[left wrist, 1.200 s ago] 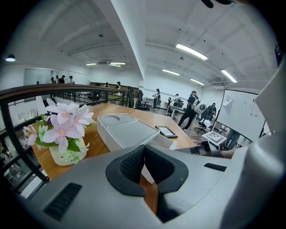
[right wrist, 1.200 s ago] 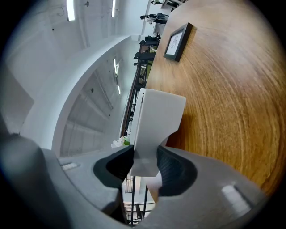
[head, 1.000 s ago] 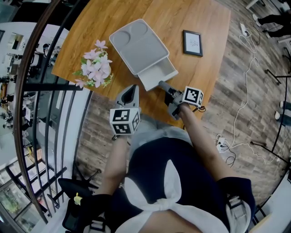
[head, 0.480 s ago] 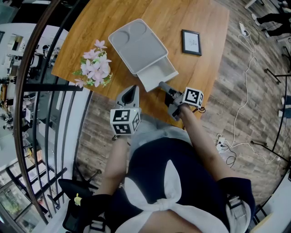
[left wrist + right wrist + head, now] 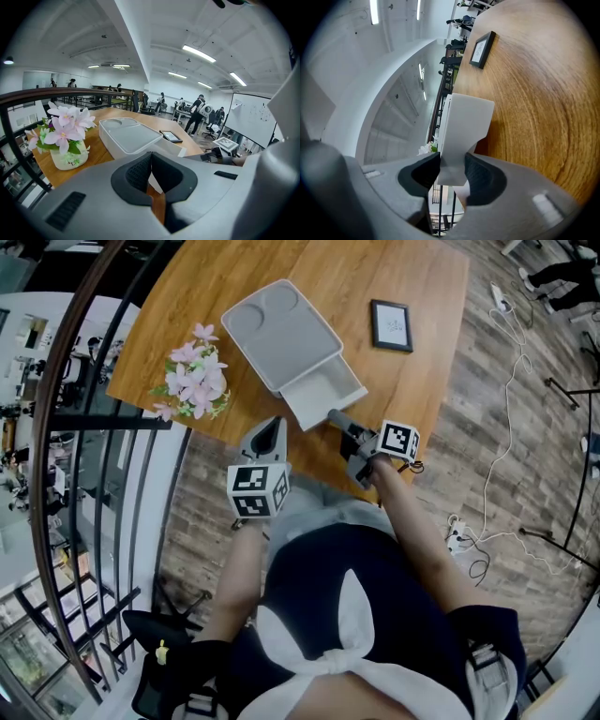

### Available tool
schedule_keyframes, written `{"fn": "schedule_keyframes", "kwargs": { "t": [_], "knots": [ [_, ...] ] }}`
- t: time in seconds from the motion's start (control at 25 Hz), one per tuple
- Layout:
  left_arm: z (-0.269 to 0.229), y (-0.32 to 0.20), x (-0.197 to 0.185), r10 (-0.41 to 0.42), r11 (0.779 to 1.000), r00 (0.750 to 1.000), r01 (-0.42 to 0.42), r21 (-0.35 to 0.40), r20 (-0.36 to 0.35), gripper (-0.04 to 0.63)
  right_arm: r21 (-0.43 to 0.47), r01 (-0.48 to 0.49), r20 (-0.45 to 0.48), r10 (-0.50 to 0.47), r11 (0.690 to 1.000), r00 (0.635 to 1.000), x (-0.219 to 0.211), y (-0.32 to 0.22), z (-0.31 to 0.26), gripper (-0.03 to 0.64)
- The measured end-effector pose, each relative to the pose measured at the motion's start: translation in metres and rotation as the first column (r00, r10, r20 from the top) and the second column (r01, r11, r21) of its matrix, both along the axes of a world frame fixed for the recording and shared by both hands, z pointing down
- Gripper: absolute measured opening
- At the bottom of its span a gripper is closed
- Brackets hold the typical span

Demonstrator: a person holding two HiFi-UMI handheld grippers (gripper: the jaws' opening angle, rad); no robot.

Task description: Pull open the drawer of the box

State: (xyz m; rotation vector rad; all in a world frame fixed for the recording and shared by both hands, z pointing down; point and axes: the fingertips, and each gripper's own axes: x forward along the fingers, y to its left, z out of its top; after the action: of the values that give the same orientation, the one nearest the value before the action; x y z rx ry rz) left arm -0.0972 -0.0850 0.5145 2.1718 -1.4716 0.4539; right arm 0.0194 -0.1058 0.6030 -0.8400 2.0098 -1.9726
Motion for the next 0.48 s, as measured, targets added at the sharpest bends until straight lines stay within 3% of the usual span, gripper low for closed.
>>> {"fn": "schedule_keyframes", "kwargs": {
  "t": [0.48],
  "knots": [
    [-0.0002, 0.0061, 0.0075, 0.016, 1.000, 1.000, -0.016, 0.002, 0.000, 0.018, 0.012, 0.001, 0.004, -0.001, 1.000, 1.000, 0.0065, 0.0084, -0.0010, 0.163]
  ]
}}
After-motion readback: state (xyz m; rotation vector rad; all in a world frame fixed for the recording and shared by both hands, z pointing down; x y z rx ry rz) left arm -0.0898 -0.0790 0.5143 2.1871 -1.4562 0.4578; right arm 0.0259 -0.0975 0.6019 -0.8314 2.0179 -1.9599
